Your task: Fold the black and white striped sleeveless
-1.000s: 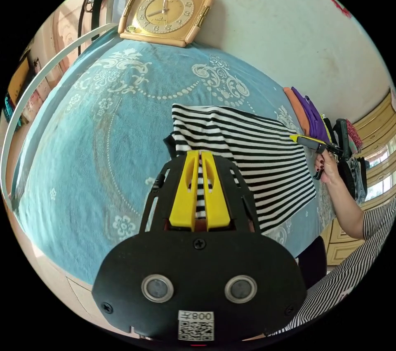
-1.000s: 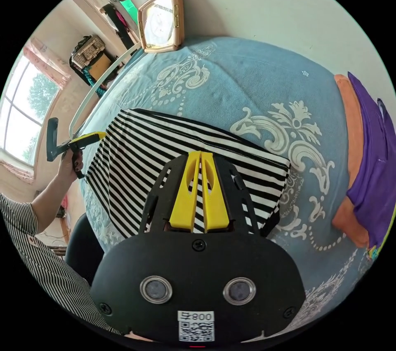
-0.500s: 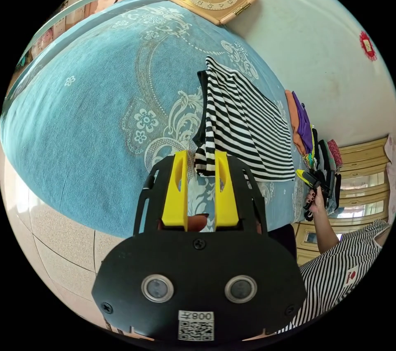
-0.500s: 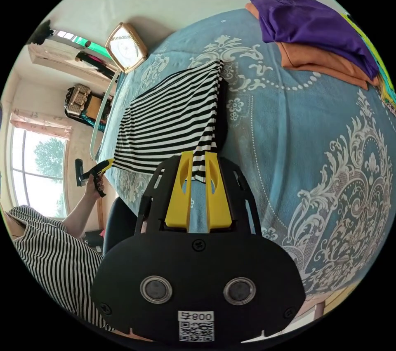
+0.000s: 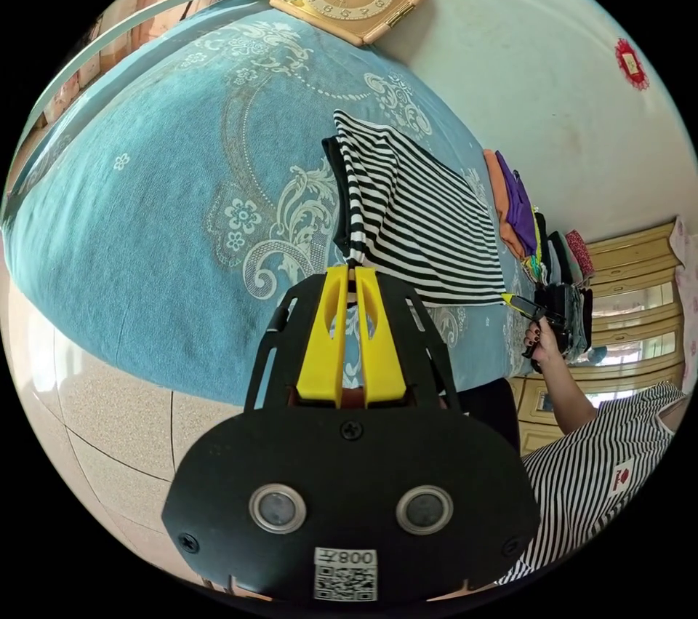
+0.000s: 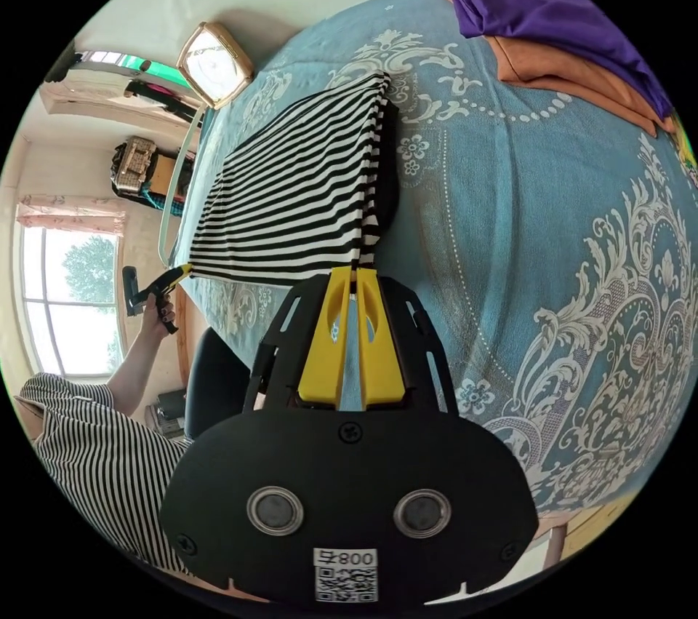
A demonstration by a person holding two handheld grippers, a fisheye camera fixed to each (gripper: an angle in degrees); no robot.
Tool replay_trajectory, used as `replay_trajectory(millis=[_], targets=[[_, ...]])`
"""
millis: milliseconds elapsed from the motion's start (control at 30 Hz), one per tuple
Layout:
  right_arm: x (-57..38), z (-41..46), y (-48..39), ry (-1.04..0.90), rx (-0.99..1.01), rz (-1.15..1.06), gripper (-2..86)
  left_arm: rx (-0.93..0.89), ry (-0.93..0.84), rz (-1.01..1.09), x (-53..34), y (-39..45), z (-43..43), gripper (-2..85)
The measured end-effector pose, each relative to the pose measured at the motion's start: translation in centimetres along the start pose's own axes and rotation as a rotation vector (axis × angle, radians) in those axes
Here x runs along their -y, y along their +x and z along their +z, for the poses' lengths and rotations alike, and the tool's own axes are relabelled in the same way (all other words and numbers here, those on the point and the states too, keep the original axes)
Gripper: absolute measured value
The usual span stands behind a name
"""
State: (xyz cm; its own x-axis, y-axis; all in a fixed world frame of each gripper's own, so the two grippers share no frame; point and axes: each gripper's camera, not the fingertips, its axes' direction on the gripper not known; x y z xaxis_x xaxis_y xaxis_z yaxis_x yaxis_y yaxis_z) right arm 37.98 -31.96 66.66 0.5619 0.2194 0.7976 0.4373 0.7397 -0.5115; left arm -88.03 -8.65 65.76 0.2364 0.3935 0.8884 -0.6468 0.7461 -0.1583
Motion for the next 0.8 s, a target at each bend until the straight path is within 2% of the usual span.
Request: replay_trajectory(millis=[267,567,667,800], targets=[[-1.4,0.2,4.1,-0.052,0.024,0.04,0.9,-0.016,-0.032,-0.07,-2.9,1.3,3.7,2.0],[-2.0,-0.4,7.2,-0.059,0.052,0.09,1.8,-0.032,0.009,-0.115,-6.0,5.3,6.5,2.7],[-2.9,-1.6,8.2,0.002,0.058,0.131,2.9,0.001,0.034,-0.08,-7.2,8.1,7.2,3.4],[-3.8,-2.7,9.1,0.054,0.078,0.152,5.9,-0.013,0.032,0.074,-8.5,14.8,9.8,4.7]])
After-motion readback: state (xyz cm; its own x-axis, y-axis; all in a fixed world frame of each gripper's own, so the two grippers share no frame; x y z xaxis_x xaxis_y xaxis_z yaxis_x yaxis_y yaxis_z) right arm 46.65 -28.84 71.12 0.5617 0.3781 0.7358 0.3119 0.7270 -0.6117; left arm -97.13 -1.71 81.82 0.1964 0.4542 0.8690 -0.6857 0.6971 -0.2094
